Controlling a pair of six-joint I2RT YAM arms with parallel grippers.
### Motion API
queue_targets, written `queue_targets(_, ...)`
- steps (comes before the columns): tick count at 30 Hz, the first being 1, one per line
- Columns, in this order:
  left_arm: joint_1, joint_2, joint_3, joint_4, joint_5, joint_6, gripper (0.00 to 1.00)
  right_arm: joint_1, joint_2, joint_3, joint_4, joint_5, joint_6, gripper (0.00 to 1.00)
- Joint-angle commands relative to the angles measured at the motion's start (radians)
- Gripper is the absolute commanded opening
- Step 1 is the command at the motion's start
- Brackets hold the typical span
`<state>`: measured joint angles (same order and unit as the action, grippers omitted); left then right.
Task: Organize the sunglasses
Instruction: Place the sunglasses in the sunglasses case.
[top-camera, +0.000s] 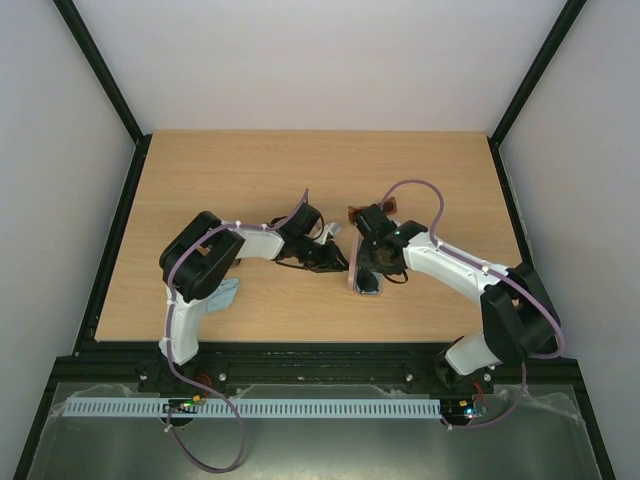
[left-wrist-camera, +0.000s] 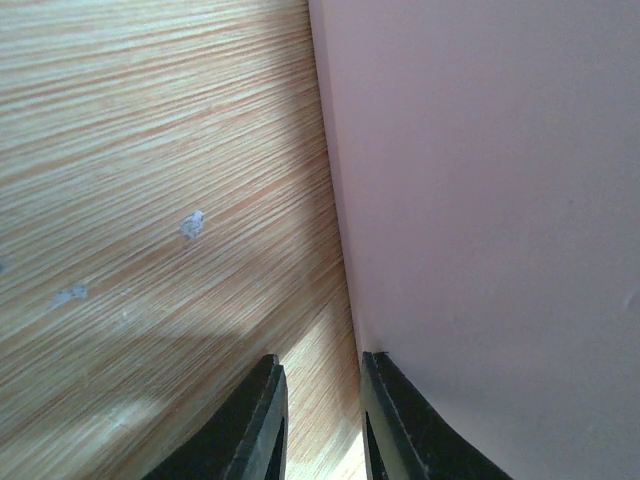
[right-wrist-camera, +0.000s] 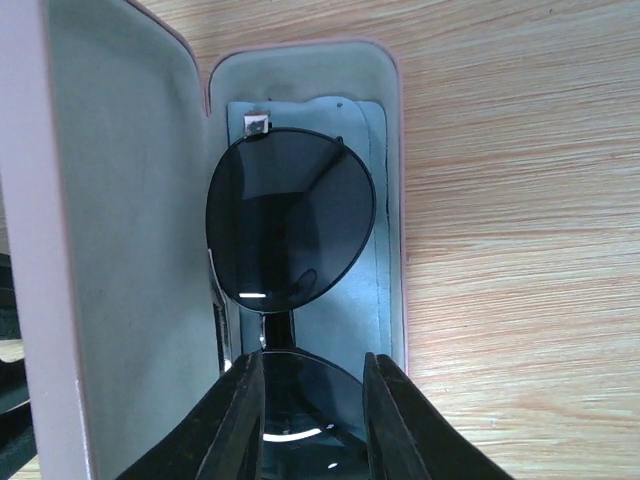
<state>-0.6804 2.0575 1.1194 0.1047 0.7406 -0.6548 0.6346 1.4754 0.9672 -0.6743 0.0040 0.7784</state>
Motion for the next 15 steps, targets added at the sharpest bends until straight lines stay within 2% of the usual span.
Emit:
queue_targets(1,-0.008,0.0,0.016,-0.031,-0.001,0.017,0.25,-0.001,-0.009,-0.036,0.058,-0.009,-0.005,0.28)
queue_targets(8,-0.008,0.002,0.029,-0.047,-0.004,0.02,0.25,-0.001,0.016,-0.058,0.181,-0.04,-0.022,0.34)
queue_targets(11,-0.007,0.001,0.03,-0.052,-0.007,0.021,0.25,-0.001,0.026,-0.062,0.213,-0.055,-0.027,0.33)
queue_targets(15,-0.008,0.001,0.03,-0.058,-0.01,0.021,0.25,-0.001,0.035,-0.081,0.236,-0.08,-0.027,0.28)
